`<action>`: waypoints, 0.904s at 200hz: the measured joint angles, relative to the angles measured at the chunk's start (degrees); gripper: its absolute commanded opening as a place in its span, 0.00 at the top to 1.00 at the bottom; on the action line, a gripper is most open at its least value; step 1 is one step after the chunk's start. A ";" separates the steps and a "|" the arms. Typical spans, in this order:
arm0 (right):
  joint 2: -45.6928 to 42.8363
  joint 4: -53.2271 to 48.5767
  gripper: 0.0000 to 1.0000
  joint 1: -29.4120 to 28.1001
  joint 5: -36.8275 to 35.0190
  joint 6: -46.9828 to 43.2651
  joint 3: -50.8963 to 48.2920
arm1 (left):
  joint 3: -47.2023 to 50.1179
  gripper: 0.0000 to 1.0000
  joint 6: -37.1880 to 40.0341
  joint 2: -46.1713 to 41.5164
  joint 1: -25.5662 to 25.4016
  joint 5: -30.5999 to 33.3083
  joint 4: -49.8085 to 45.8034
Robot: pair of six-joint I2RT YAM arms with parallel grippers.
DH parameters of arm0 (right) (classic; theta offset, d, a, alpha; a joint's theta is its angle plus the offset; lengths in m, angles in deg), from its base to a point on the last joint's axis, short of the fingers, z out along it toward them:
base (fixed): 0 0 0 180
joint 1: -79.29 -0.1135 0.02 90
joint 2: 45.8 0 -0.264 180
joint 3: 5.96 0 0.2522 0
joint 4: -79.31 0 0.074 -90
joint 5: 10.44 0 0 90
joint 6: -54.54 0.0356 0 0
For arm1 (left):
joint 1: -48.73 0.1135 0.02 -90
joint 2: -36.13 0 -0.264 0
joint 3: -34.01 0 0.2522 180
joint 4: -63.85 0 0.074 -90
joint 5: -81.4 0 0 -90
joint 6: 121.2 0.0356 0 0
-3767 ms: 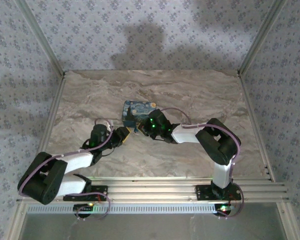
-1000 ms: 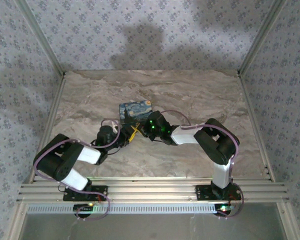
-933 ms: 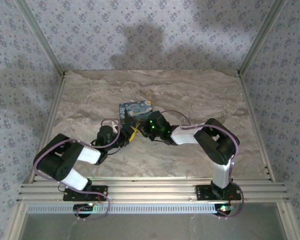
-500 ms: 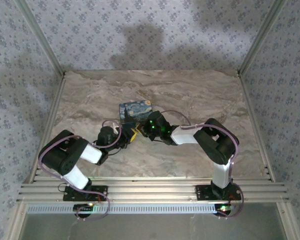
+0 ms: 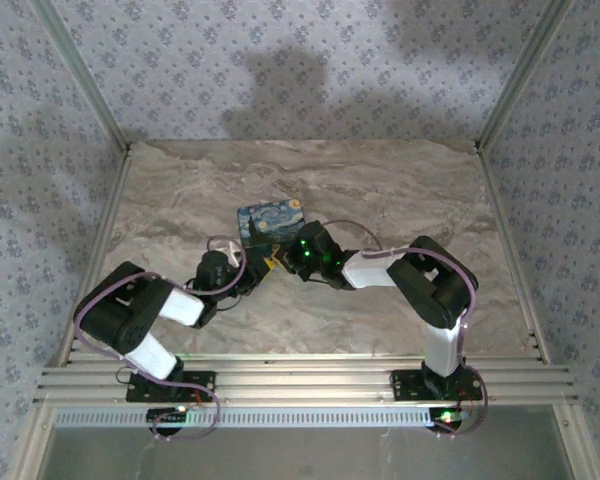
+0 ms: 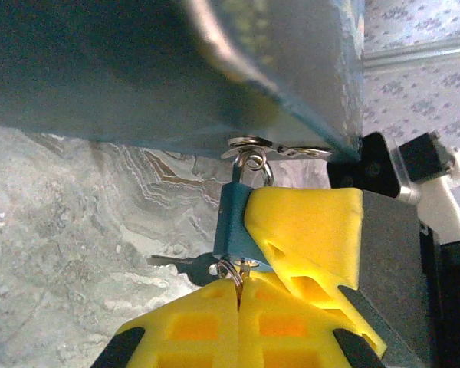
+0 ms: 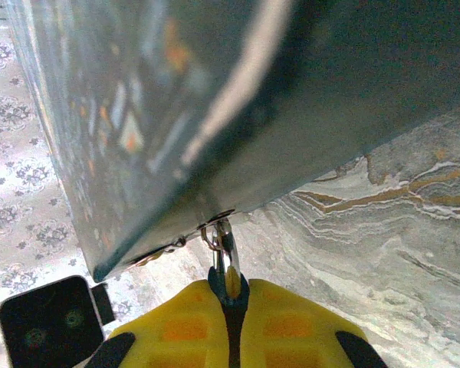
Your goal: Unlock the padlock with the key
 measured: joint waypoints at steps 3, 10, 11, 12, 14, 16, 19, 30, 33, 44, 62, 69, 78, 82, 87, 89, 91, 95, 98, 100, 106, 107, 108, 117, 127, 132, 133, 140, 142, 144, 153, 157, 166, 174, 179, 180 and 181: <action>0.00 -0.02 1.00 0.02 0.07 -0.02 0.00 | -0.15 1.00 0.72 -0.20 0.00 0.00 -0.59; 0.00 -0.11 1.00 0.09 0.26 -0.20 0.00 | -0.48 1.00 2.84 -0.81 0.00 0.00 -2.01; 0.00 -0.11 1.00 0.11 0.28 -0.22 0.00 | -0.52 1.00 3.06 -0.85 0.00 -0.02 -2.16; 0.00 -0.11 1.00 0.11 0.28 -0.24 0.00 | -0.59 1.00 3.61 -0.96 0.00 -0.02 -2.47; 0.00 -0.13 1.00 0.11 0.35 -0.26 0.00 | -0.68 1.00 4.11 -1.07 0.00 -0.02 -2.82; 0.00 -0.13 1.00 0.11 0.37 -0.28 0.00 | -0.81 1.00 4.66 -1.25 0.00 -0.02 -3.26; 0.00 -0.13 1.00 0.11 0.42 -0.35 0.00 | -0.98 1.00 5.60 -1.40 0.00 -0.04 -3.78; 0.00 -0.22 1.00 0.20 0.68 -0.72 0.02 | -1.57 1.00 8.76 -1.95 0.00 -0.24 -5.86; 0.00 -0.31 1.00 0.24 0.72 -0.98 0.02 | -1.73 1.00 9.60 -2.05 0.00 -0.28 -6.29; 0.02 -0.61 1.00 0.33 1.01 -1.57 0.15 | -2.32 1.00 12.57 -2.38 0.00 -0.63 -8.09; 0.07 -1.66 1.00 0.39 1.31 -2.78 0.66 | -3.21 1.00 17.51 -3.19 0.00 -0.66 -11.08; 0.07 -2.12 1.00 0.39 1.42 -3.23 0.92 | -3.52 1.00 19.19 -3.58 -0.04 -0.61 -12.28; 0.07 -2.73 1.00 0.39 1.66 -3.67 1.18 | -3.89 1.00 21.49 -4.28 -0.24 -0.35 -14.03; 0.07 -2.97 1.00 0.39 1.77 -3.98 1.29 | -4.02 1.00 22.67 -4.70 -0.39 0.04 -14.88; 0.07 -3.21 1.00 0.42 2.03 -4.17 1.40 | -4.20 1.00 23.96 -5.14 -0.61 0.39 -15.96; 0.07 -3.39 1.00 0.44 2.12 -4.37 1.42 | -4.26 1.00 24.30 -5.31 -0.70 0.48 -16.26; 0.07 -3.43 1.00 0.44 2.21 -4.44 1.44 | -4.35 1.00 24.85 -5.49 -0.79 0.68 -16.76; 0.07 -3.58 1.00 0.44 2.40 -4.61 1.46 | -4.55 1.00 25.90 -5.84 -0.98 1.01 -17.66; 0.07 -3.69 1.00 0.44 2.49 -4.72 1.53 | -4.70 1.00 26.60 -6.08 -1.14 1.25 -18.29; 0.07 -3.78 1.00 0.44 2.62 -4.85 1.55 | -4.81 1.00 27.21 -6.21 -1.22 1.49 -18.78; 0.13 -4.02 1.00 0.44 2.84 -5.05 1.66 | -5.05 1.00 28.72 -6.60 -1.55 2.05 -20.00; 0.13 -4.02 1.00 0.44 2.84 -5.05 1.68 | -5.09 1.00 28.89 -6.64 -1.57 2.12 -20.15; 0.15 -4.11 1.00 0.44 2.86 -5.16 1.73 | -5.14 1.00 29.27 -6.75 -1.64 2.25 -20.48; 0.17 -4.48 1.00 0.44 3.13 -5.64 1.90 | -5.68 1.00 31.28 -7.10 -2.03 3.06 -22.18; 0.17 -4.94 1.00 0.44 3.23 -6.12 2.12 | -6.23 1.00 33.48 -7.45 -2.49 3.89 -23.82; 0.17 -5.14 1.00 0.44 3.26 -6.29 2.19 | -6.51 1.00 34.53 -7.61 -2.71 4.35 -24.59; 0.17 -5.16 1.00 0.44 3.26 -6.29 2.19 | -6.56 1.00 34.71 -7.63 -2.73 4.39 -24.70; 0.17 -5.40 1.00 0.44 3.30 -6.56 2.27 | -6.86 1.00 36.04 -7.85 -3.08 4.96 -25.70; 0.17 -5.53 1.00 0.44 3.30 -6.67 2.29 | -6.95 1.00 36.52 -7.91 -3.21 5.22 -25.99; 0.17 -5.55 1.00 0.44 3.30 -6.73 2.29 | -7.04 1.00 36.87 -7.98 -3.34 5.38 -26.29; 0.17 -5.75 1.00 0.44 3.30 -7.02 2.32 | -7.54 1.00 38.53 -8.26 -3.78 6.34 -27.69; 0.17 -5.77 1.00 0.44 3.34 -7.15 2.36 | -7.78 1.00 39.28 -8.44 -4.07 6.82 -28.44; 0.17 -5.95 1.00 0.44 3.37 -7.37 2.40 | -8.28 1.00 40.81 -8.79 -4.52 7.80 -29.79; 0.17 -5.99 0.99 0.44 3.45 -7.45 2.40 | -8.61 1.00 41.99 -9.11 -4.85 8.48 -30.93; 0.17 -6.03 0.97 0.44 3.56 -7.56 2.40 | -8.72 1.00 42.60 -9.38 -4.96 8.85 -31.45; 0.17 -6.03 0.96 0.44 3.58 -7.56 2.40 | -8.74 1.00 42.77 -9.44 -5.01 8.96 -31.56; 0.17 -6.03 0.95 0.44 3.58 -7.56 2.40 | -8.74 1.00 42.86 -9.46 -5.03 9.03 -31.63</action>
